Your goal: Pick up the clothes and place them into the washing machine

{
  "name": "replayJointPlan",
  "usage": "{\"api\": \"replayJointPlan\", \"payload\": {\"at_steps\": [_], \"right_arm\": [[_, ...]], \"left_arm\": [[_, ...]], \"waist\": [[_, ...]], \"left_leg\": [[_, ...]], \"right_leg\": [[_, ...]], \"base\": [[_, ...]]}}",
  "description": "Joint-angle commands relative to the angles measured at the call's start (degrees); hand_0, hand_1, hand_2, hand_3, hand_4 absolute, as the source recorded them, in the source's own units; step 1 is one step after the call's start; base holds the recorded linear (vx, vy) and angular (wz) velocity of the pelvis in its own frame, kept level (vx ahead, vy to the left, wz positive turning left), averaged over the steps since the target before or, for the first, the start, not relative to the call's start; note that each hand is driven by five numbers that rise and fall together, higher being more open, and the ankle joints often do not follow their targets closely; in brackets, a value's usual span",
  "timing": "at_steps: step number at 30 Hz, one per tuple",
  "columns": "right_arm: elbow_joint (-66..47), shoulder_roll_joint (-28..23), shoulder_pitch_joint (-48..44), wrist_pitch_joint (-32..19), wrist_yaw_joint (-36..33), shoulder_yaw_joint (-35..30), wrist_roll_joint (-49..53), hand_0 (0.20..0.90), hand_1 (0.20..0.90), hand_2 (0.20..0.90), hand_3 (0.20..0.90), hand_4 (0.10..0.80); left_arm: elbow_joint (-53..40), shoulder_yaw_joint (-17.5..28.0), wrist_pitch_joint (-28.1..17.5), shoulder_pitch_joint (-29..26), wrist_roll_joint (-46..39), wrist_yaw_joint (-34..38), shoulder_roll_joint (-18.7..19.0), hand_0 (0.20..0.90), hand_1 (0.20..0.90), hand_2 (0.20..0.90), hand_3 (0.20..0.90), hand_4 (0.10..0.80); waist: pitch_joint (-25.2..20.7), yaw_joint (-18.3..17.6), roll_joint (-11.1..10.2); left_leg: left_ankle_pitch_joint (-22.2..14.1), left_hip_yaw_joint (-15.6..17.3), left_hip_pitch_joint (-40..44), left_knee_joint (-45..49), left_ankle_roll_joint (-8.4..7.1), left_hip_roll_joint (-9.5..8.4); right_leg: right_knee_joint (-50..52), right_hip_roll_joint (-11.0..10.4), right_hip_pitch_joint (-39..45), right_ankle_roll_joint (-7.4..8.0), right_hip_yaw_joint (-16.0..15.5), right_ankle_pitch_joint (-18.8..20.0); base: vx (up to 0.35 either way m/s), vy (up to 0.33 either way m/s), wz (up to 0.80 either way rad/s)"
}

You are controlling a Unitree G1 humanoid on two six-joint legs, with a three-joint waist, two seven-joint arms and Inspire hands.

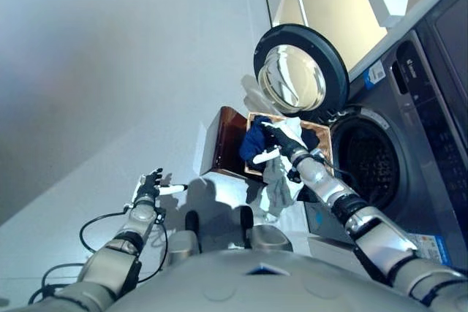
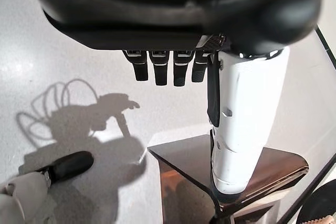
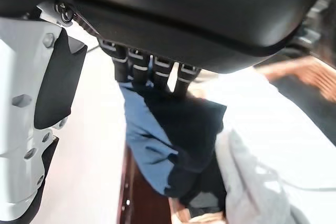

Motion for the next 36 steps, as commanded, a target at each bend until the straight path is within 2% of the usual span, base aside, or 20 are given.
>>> {"api": "replayJointPlan", "payload": {"at_steps": [1,8,9,12,14,18,25,32,36], "right_arm": [[-1.31,-3.31,-7.44,-1.49,0.60,-1.52,-3.71,0.900,0.900,0.900,0.900,0.800],[7.04,-1.61,-7.95,-0.46,0.60,-1.31,-7.44,0.900,0.900,0.900,0.900,0.800],[13.71,0.35,-7.77,0.25,-0.76,-1.18,-9.96,0.900,0.900,0.900,0.900,0.800],[19.44,2.54,-8.13,1.01,-3.14,-0.96,-13.01,0.900,0.900,0.900,0.900,0.800],[25.18,5.00,-8.44,1.76,-7.34,-1.54,-16.15,0.900,0.900,0.900,0.900,0.800],[29.56,6.41,-9.33,2.93,-9.98,-1.90,-17.77,0.900,0.900,0.900,0.900,0.800],[26.47,4.35,-10.54,3.77,-16.16,-2.33,-21.26,0.900,0.900,0.900,0.900,0.800],[26.42,4.60,-13.28,6.43,-14.70,2.45,-27.97,0.900,0.900,0.900,0.900,0.800],[21.26,1.90,-12.18,6.07,-17.07,3.33,-34.56,0.900,0.900,0.900,0.900,0.800]], "left_arm": [[0.13,0.08,-2.20,-5.24,-1.33,-0.24,2.09,0.900,0.900,0.900,0.900,0.800],[0.83,0.01,-1.90,-5.66,-1.14,-0.61,1.80,0.900,0.900,0.900,0.900,0.800],[1.36,-0.25,-1.79,-5.89,-0.78,-0.87,1.70,0.900,0.900,0.900,0.900,0.800],[1.71,-0.74,-1.65,-6.37,-0.58,-0.78,1.41,0.900,0.900,0.900,0.900,0.800],[1.80,-1.95,-1.69,-7.31,0.09,-0.10,0.70,0.900,0.900,0.900,0.900,0.800],[1.32,-3.69,-2.31,-8.77,1.13,0.79,0.04,0.900,0.900,0.900,0.900,0.800],[-0.58,-3.48,-3.27,-8.99,-0.61,3.56,-0.76,0.900,0.900,0.900,0.900,0.800],[0.80,-4.08,-2.82,-8.26,-0.88,3.37,-1.99,0.900,0.900,0.900,0.900,0.800],[0.45,-3.74,-3.05,-6.71,0.54,3.55,-2.68,0.900,0.900,0.900,0.900,0.800]], "waist": [[0.74,0.95,-1.32],[0.83,1.08,-0.77],[0.72,1.28,-0.48],[0.73,1.59,-0.22],[0.92,2.18,0.25],[1.50,3.20,1.06],[3.93,3.89,2.31],[3.48,4.19,2.57],[2.82,3.74,2.35]], "left_leg": [[-2.21,-0.43,0.44,-0.33,-3.33,0.28],[-2.18,-0.44,0.30,-0.41,-3.32,0.26],[-2.25,-0.51,0.38,-0.43,-3.30,0.24],[-2.33,-0.71,0.54,-0.43,-3.21,0.23],[-2.36,-1.02,0.53,-0.43,-3.07,0.06],[-1.97,-1.96,-0.36,-0.35,-3.09,-0.24],[-1.56,-3.33,-3.37,1.32,-3.00,-0.84],[-0.97,-4.10,-4.27,0.52,-3.28,-0.88],[-1.54,-3.60,-3.33,0.18,-3.13,-0.85]], "right_leg": [[2.30,-1.79,0.68,1.84,0.52,-4.27],[1.63,-1.94,0.84,1.93,0.68,-3.86],[1.38,-2.05,1.12,1.93,0.52,-3.80],[1.17,-2.17,1.39,1.92,0.48,-3.69],[1.00,-2.35,1.63,2.05,0.38,-3.54],[1.00,-2.68,1.37,2.04,-0.72,-3.63],[1.95,-2.96,-0.46,1.79,-1.99,-3.71],[1.06,-3.03,-0.81,1.87,-3.06,-3.43],[0.45,-3.05,0.00,2.22,-2.18,-3.34]], "base": [[0.000,0.000,0.00],[0.000,0.000,0.00],[0.000,0.000,0.00],[0.000,0.000,0.00],[0.000,0.000,0.00],[-0.007,-0.015,0.01],[-0.012,-0.021,0.22],[0.021,-0.003,0.09],[0.037,0.013,0.07]]}}
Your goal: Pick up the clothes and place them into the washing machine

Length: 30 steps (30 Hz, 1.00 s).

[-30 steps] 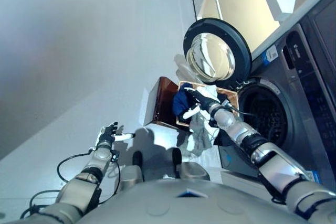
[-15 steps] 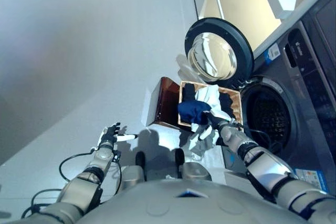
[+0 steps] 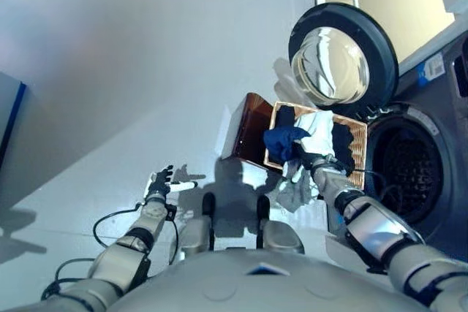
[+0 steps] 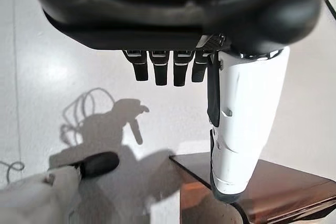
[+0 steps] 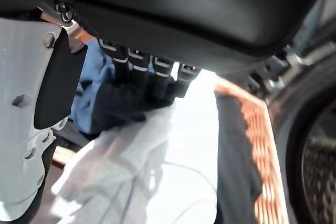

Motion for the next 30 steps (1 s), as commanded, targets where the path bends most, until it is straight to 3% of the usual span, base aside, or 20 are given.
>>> {"api": "replayJointPlan", "payload": {"at_steps": [1,9,15,24,30], "right_arm": [[-4.05,-1.25,-6.87,-1.40,-3.83,1.61,-5.59,0.900,0.900,0.900,0.900,0.800],[-15.42,-5.49,-6.20,-2.72,-3.55,1.36,-8.57,0.900,0.900,0.900,0.900,0.800],[-17.42,-7.50,-6.91,-4.30,-4.18,2.51,-11.09,0.900,0.900,0.900,0.900,0.800],[-9.61,-6.19,-13.09,-3.85,-3.94,9.83,-16.26,0.900,0.900,0.900,0.900,0.800],[-4.59,-4.60,-15.66,-2.43,-4.66,10.71,-16.85,0.900,0.900,0.900,0.900,0.800]], "left_arm": [[0.21,-2.41,-3.22,-5.12,1.33,1.55,1.79,0.900,0.900,0.900,0.900,0.800],[-1.10,-0.41,-4.04,-4.28,1.20,1.90,2.32,0.900,0.900,0.900,0.900,0.800],[-2.04,-0.20,-5.02,-3.92,1.03,1.92,2.57,0.900,0.900,0.900,0.900,0.800],[-3.05,-2.25,-5.71,-4.37,-0.67,1.80,2.78,0.900,0.900,0.900,0.900,0.800],[-3.80,-4.16,-5.82,-4.49,-1.31,1.92,2.33,0.900,0.900,0.900,0.900,0.800]], "waist": [[0.84,0.53,-3.67],[-0.35,-0.63,-4.32],[-0.36,-0.48,-4.33],[0.98,0.52,-3.70],[2.11,1.16,-3.26]], "left_leg": [[-3.80,1.01,2.81,0.09,-2.40,-0.80],[-4.75,2.62,5.08,-0.27,-2.51,-0.14],[-4.99,2.85,5.97,-0.40,-2.60,0.08],[-4.24,2.06,4.50,-0.39,-2.89,-0.09],[-3.76,1.29,3.12,-0.14,-2.93,-0.21]], "right_leg": [[0.61,-3.11,3.64,2.74,2.69,-3.55],[0.39,-3.12,4.61,3.03,3.97,-3.74],[0.24,-3.07,5.33,2.94,4.27,-3.82],[0.27,-3.10,4.35,2.79,3.36,-3.70],[0.52,-2.92,3.48,2.47,2.65,-3.73]], "base": [[0.029,0.027,-0.05],[0.012,0.011,-0.08],[0.000,0.000,0.00],[-0.010,-0.005,0.00],[-0.020,-0.014,0.03]]}}
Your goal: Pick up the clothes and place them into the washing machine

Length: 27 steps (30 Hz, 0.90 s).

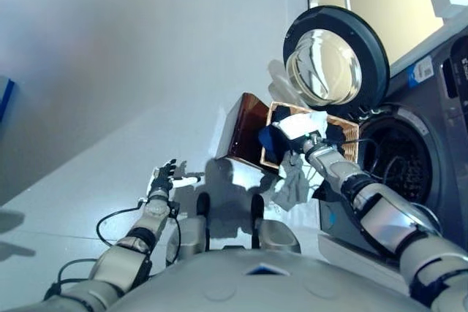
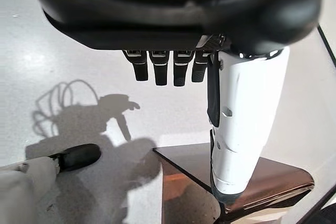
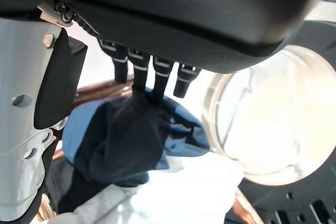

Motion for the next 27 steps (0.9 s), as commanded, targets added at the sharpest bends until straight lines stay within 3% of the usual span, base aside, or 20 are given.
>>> {"api": "replayJointPlan", "payload": {"at_steps": [1,6,12,17,27], "right_arm": [[3.23,-0.55,-10.99,1.78,-4.59,1.48,-1.22,0.900,0.900,0.900,0.900,0.800],[5.95,-0.38,-13.50,2.98,-6.98,-0.67,2.37,0.900,0.900,0.900,0.900,0.800],[-3.28,-1.74,-16.19,2.43,-7.68,-1.83,4.80,0.900,0.900,0.900,0.900,0.800],[-8.99,-1.16,-16.56,1.34,-11.38,-9.67,16.22,0.900,0.900,0.900,0.900,0.800],[-9.76,-2.32,-19.85,0.53,-11.08,-10.75,19.72,0.900,0.900,0.900,0.900,0.800]], "left_arm": [[-1.82,-4.33,-3.32,-5.32,-1.07,1.32,2.20,0.900,0.900,0.900,0.900,0.800],[-4.40,-6.03,-3.48,-5.20,-1.71,1.79,2.29,0.900,0.900,0.900,0.900,0.800],[-3.99,-5.48,-3.02,-4.96,-1.21,2.62,1.93,0.900,0.900,0.900,0.900,0.800],[-4.56,-5.43,-2.29,-3.75,-0.80,3.43,1.32,0.900,0.900,0.900,0.900,0.800],[-4.79,-5.41,-2.32,-2.95,-0.17,3.27,1.81,0.900,0.900,0.900,0.900,0.800]], "waist": [[0.96,1.05,-1.36],[1.08,1.78,-0.67],[-0.02,1.29,-0.75],[-0.45,0.78,-0.90],[-0.53,0.72,-0.60]], "left_leg": [[-3.45,0.17,0.87,-0.10,-3.19,-0.26],[-2.62,-0.28,-0.47,-0.16,-3.43,-0.34],[-3.12,0.03,0.41,-0.44,-3.52,-0.18],[-3.65,0.60,1.53,-0.44,-3.49,0.32],[-4.04,1.35,2.52,-0.44,-3.61,0.58]], "right_leg": [[0.63,-2.88,1.75,2.23,1.31,-3.95],[0.49,-2.90,0.84,2.23,0.73,-3.64],[0.08,-2.90,1.74,2.25,0.90,-3.92],[0.08,-2.66,2.41,2.18,1.14,-4.24],[0.08,-2.43,2.97,2.05,1.64,-4.66]], "base": [[-0.042,-0.015,0.03],[-0.009,-0.008,0.13],[0.056,0.003,0.02],[0.028,-0.005,-0.01],[0.018,-0.002,-0.02]]}}
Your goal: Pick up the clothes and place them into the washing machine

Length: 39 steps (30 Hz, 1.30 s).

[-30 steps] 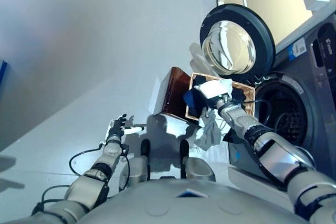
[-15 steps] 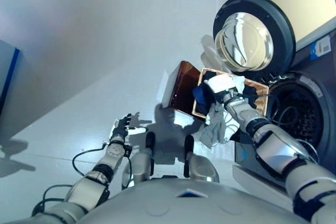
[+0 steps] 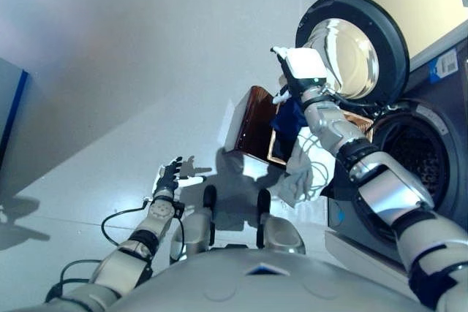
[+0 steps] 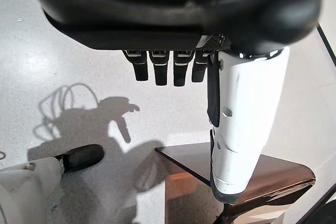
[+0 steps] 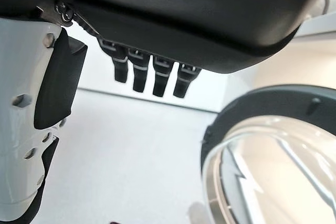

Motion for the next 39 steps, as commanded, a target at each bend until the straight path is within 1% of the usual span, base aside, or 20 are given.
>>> {"api": "replayJointPlan", "payload": {"at_steps": [1,6,11,13,14,15,16,18,19,20,23,24,26,27,28,30,34,35,38,39], "right_arm": [[1.25,-1.80,-9.69,-0.73,-3.42,-0.74,1.20,0.900,0.900,0.900,0.900,0.800],[4.16,-2.47,-10.14,-0.70,-0.75,3.16,-1.61,0.900,0.900,0.900,0.900,0.800],[5.87,-2.50,-10.07,-0.70,-0.27,4.40,-2.20,0.900,0.900,0.900,0.900,0.800],[5.70,-3.20,-11.14,-0.65,-0.46,5.28,-2.59,0.900,0.900,0.900,0.900,0.800],[5.75,-3.19,-11.23,-0.67,-0.47,5.29,-2.58,0.900,0.900,0.900,0.900,0.800],[5.66,-3.89,-12.10,-0.68,-0.82,5.69,-2.57,0.900,0.900,0.900,0.900,0.800],[5.69,-3.88,-12.14,-0.70,-0.83,5.68,-2.57,0.900,0.900,0.900,0.900,0.800],[5.56,-4.84,-12.80,-0.77,-1.19,6.21,-2.72,0.900,0.900,0.900,0.900,0.800],[5.58,-4.82,-12.82,-0.79,-1.19,6.20,-2.71,0.900,0.900,0.900,0.900,0.800],[5.14,-5.49,-12.59,-0.89,-1.32,6.66,-2.94,0.900,0.900,0.900,0.900,0.800],[5.86,-5.46,-12.29,-0.86,-1.74,6.85,-3.40,0.900,0.900,0.900,0.900,0.800],[6.26,-5.30,-12.56,-0.61,-1.77,7.10,-3.45,0.900,0.900,0.900,0.900,0.800],[6.10,-5.16,-12.50,-0.51,-1.82,7.06,-3.45,0.900,0.900,0.900,0.900,0.800],[7.29,-4.46,-12.46,-0.05,-2.10,7.14,-3.54,0.900,0.900,0.900,0.900,0.800],[7.38,-4.40,-12.52,-0.07,-2.14,7.14,-3.54,0.900,0.900,0.900,0.900,0.800],[9.03,-3.97,-13.38,0.45,-2.38,7.66,-3.82,0.900,0.900,0.900,0.900,0.800],[11.55,-3.63,-14.44,1.03,-2.23,8.10,-4.27,0.900,0.900,0.900,0.900,0.800],[13.14,-3.91,-15.49,1.61,-1.81,9.18,-5.49,0.900,0.900,0.900,0.900,0.800],[15.04,-4.23,-16.26,2.30,-1.46,9.95,-6.77,0.900,0.900,0.900,0.900,0.800],[17.26,-4.56,-17.14,3.53,-0.55,10.79,-8.60,0.900,0.900,0.900,0.900,0.800]], "left_arm": [[0.04,-1.51,-2.49,-4.48,0.64,1.90,2.09,0.900,0.900,0.900,0.900,0.800],[0.01,-1.23,-2.53,-4.67,0.38,1.55,2.63,0.900,0.900,0.900,0.900,0.800],[-1.09,-0.95,-2.81,-5.03,-0.89,1.97,3.29,0.900,0.900,0.900,0.900,0.800],[-3.06,-0.57,-3.59,-6.28,-2.56,2.83,4.28,0.900,0.900,0.900,0.900,0.800],[-3.05,-0.55,-3.59,-6.34,-2.58,2.82,4.28,0.900,0.900,0.900,0.900,0.800],[-4.97,-0.70,-4.43,-7.38,-3.65,3.18,5.08,0.900,0.900,0.900,0.900,0.800],[-5.01,-0.69,-4.40,-7.40,-3.67,3.16,5.11,0.900,0.900,0.900,0.900,0.800],[-10.29,-1.24,-5.77,-8.75,-4.84,3.48,6.76,0.900,0.900,0.900,0.900,0.800],[-10.36,-1.24,-5.73,-8.74,-4.86,3.48,6.80,0.900,0.900,0.900,0.900,0.800],[-14.53,-1.23,-7.03,-9.45,-6.06,3.56,8.07,0.900,0.900,0.900,0.900,0.800],[-17.27,-0.66,-8.17,-10.91,-6.78,4.56,9.19,0.900,0.900,0.900,0.900,0.800],[-19.20,0.76,-9.14,-13.61,-8.38,5.94,10.24,0.900,0.900,0.900,0.900,0.800],[-20.42,1.33,-9.36,-14.34,-8.98,6.19,10.55,0.900,0.900,0.900,0.900,0.800],[-22.39,1.98,-10.49,-16.70,-9.79,7.32,11.38,0.900,0.900,0.900,0.900,0.800],[-22.40,1.99,-10.48,-16.74,-9.79,7.33,11.41,0.900,0.900,0.900,0.900,0.800],[-26.57,3.41,-11.67,-18.41,-11.17,8.24,12.75,0.900,0.900,0.900,0.900,0.800],[-30.07,4.83,-12.31,-18.98,-12.73,8.30,13.34,0.900,0.900,0.900,0.900,0.800],[-33.22,5.64,-12.99,-18.72,-13.65,8.03,13.62,0.900,0.900,0.900,0.900,0.800],[-35.37,6.24,-13.15,-18.53,-14.61,7.89,13.35,0.900,0.900,0.900,0.900,0.800],[-38.12,6.69,-13.35,-18.06,-15.54,7.34,12.81,0.900,0.900,0.900,0.900,0.800]], "waist": [[-1.39,0.31,-2.62],[-0.46,0.47,-2.35],[2.06,0.61,-2.08],[4.47,0.74,-2.04],[4.37,0.70,-2.03],[5.97,0.75,-2.21],[5.84,0.74,-2.22],[7.34,0.75,-2.65],[7.22,0.75,-2.65],[7.89,0.61,-2.75],[8.33,0.52,-2.90],[8.42,0.30,-2.93],[8.31,0.13,-2.97],[8.51,-0.03,-2.90],[8.48,-0.03,-2.92],[8.73,0.05,-2.77],[8.64,0.07,-2.63],[8.79,0.32,-2.22],[8.84,0.53,-1.78],[8.91,0.82,-1.26]], "left_leg": [[-4.71,1.96,3.81,-0.44,-3.43,0.61],[-4.29,1.75,2.71,-0.44,-3.59,0.70],[-3.68,1.13,0.27,0.54,-3.58,0.82],[-3.55,1.05,-3.31,2.92,-3.69,0.98],[-3.62,1.01,-3.63,3.15,-3.70,0.97],[-3.92,1.23,-6.99,6.60,-3.93,0.66],[-4.04,1.20,-7.36,6.91,-3.93,0.64],[-5.58,1.60,-12.32,12.81,-4.57,0.26],[-5.71,1.58,-12.64,13.11,-4.57,0.26],[-6.55,1.56,-14.95,15.86,-4.94,-0.08],[-7.28,1.22,-17.32,17.95,-5.00,-0.37],[-7.65,1.07,-19.17,19.20,-4.93,-0.44],[-7.84,0.99,-20.05,19.71,-4.91,-0.38],[-8.08,1.04,-20.90,20.11,-4.78,-0.21],[-8.12,1.04,-21.01,20.19,-4.78,-0.20],[-8.86,1.19,-22.29,21.13,-4.60,-0.13],[-8.53,1.34,-23.33,20.88,-4.36,-0.34],[-8.81,1.51,-23.71,20.84,-4.21,-0.44],[-8.61,1.55,-24.10,20.38,-4.07,-0.73],[-8.21,1.54,-24.38,19.66,-4.01,-0.95]], "right_leg": [[0.02,-2.47,3.71,2.10,2.28,-4.76],[0.02,-2.29,2.69,1.91,2.14,-4.69],[2.05,-1.69,-0.15,1.28,1.85,-5.00],[5.46,-1.21,-4.35,0.86,1.39,-5.63],[5.66,-1.21,-4.64,0.86,1.37,-5.70],[7.69,-1.12,-7.41,0.78,1.05,-5.78],[7.85,-1.13,-7.69,0.79,1.04,-5.83],[11.49,-0.96,-11.73,0.97,0.64,-6.26],[11.66,-0.96,-11.99,0.98,0.63,-6.33],[13.62,-0.52,-14.00,1.13,0.59,-6.78],[15.87,-0.12,-16.43,1.31,0.48,-7.16],[17.39,0.01,-18.63,1.33,0.38,-7.44],[18.02,0.01,-19.60,1.36,0.26,-7.54],[18.69,-0.03,-20.87,1.33,0.08,-7.73],[18.76,-0.02,-20.98,1.33,0.08,-7.76],[19.83,0.25,-22.75,1.10,0.42,-8.23],[19.90,0.28,-24.04,1.03,0.68,-7.88],[20.23,0.33,-24.92,1.01,0.89,-8.13],[20.27,0.30,-25.64,0.97,0.98,-8.11],[20.24,0.32,-26.11,0.87,1.02,-8.15]], "base": [[-0.033,-0.007,0.00],[-0.023,-0.012,-0.03],[-0.093,-0.026,-0.01],[-0.160,-0.038,0.03],[-0.180,-0.032,0.05],[-0.113,-0.019,0.05],[-0.152,-0.032,0.05],[-0.099,-0.038,0.11],[-0.085,-0.032,0.17],[-0.032,-0.006,0.13],[-0.054,-0.008,0.04],[0.000,0.000,0.00],[-0.005,-0.003,0.04],[-0.010,-0.007,0.07],[-0.009,0.007,0.04],[0.000,0.000,0.00],[0.000,0.000,0.00],[0.000,0.000,0.00],[0.000,0.011,-0.01],[0.000,0.000,0.00]]}}
